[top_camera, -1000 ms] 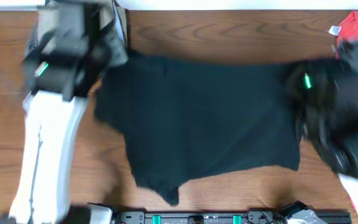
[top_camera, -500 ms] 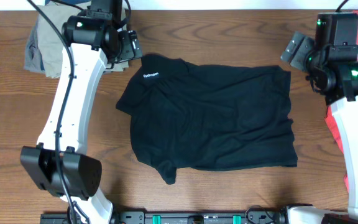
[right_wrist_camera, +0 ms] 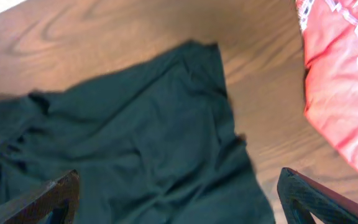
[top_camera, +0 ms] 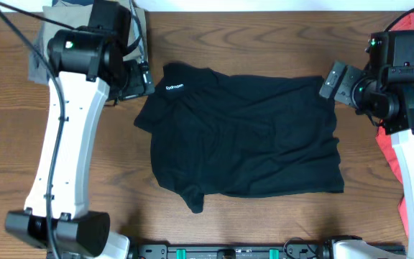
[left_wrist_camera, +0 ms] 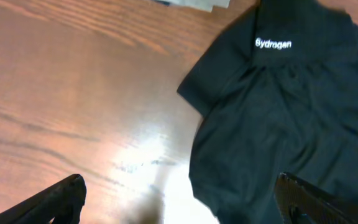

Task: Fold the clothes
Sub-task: 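Move both grippers to the shirt's top corners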

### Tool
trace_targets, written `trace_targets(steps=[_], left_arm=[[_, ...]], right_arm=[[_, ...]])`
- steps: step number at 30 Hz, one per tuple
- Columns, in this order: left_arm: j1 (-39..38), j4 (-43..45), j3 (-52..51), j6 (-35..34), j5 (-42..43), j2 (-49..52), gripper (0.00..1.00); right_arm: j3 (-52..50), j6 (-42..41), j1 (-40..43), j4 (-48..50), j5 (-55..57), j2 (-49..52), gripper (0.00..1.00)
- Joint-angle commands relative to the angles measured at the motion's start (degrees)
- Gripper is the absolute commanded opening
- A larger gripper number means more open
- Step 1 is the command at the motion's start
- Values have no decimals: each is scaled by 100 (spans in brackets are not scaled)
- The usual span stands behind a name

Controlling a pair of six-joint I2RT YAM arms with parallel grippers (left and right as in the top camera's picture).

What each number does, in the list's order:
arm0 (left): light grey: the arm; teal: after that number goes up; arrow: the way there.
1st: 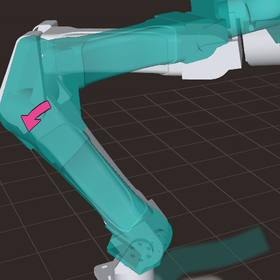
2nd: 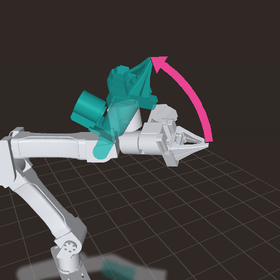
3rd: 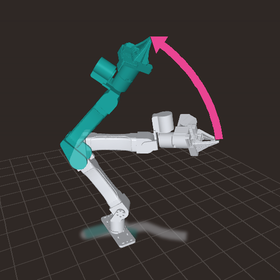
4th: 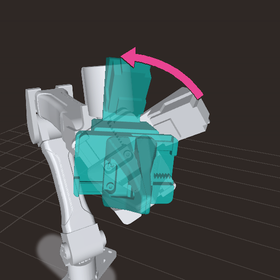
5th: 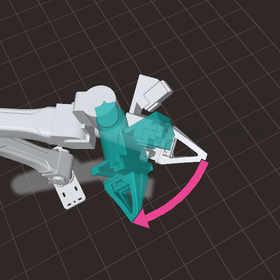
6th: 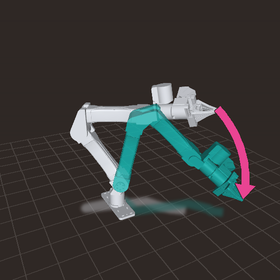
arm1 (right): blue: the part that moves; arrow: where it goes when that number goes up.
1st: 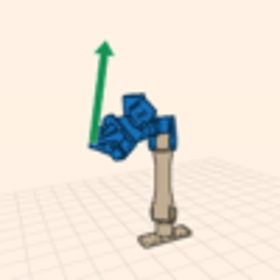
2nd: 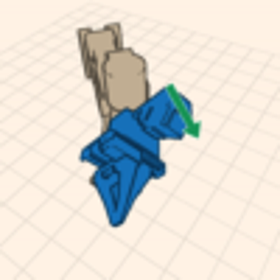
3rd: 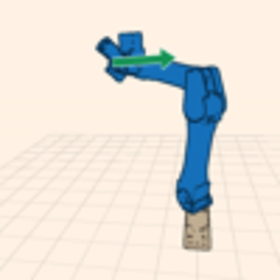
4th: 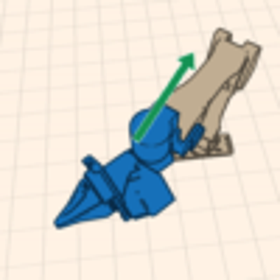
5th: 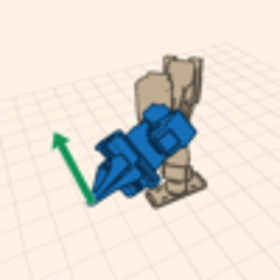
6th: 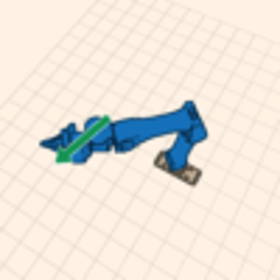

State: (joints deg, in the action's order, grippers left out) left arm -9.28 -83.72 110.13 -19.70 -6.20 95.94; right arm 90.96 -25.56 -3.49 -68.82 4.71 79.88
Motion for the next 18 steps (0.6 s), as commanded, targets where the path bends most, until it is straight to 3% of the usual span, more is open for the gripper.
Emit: trace_targets(steps=[1,6,8,10,11,15,17,18], left_arm=[[-4,-184,22,-98,-35,-531,98],[-7,-221,-74,-92,4,-951,98],[-7,-225,-186,-92,247,-953,99],[-7,-116,-387,-90,538,-933,83],[-17,33,-566,-83,710,-918,68],[-105,1019,-1414,-72,994,-826,19],[-144,1624,-1864,-72,1137,-743,6],[-160,1897,-2059,-72,1204,-688,6]], right_arm=[[55,74,-2,-131,-221,-203,99],[17,76,-2,-179,-245,-219,98],[-103,79,-9,-98,-337,-164,77],[-289,79,-33,37,-435,-98,58],[-431,79,-57,153,-494,-52,42],[-1043,79,-192,756,-522,136,13],[-1294,79,-258,1095,-531,243,4],[-1410,79,-282,1283,-560,304,1]])
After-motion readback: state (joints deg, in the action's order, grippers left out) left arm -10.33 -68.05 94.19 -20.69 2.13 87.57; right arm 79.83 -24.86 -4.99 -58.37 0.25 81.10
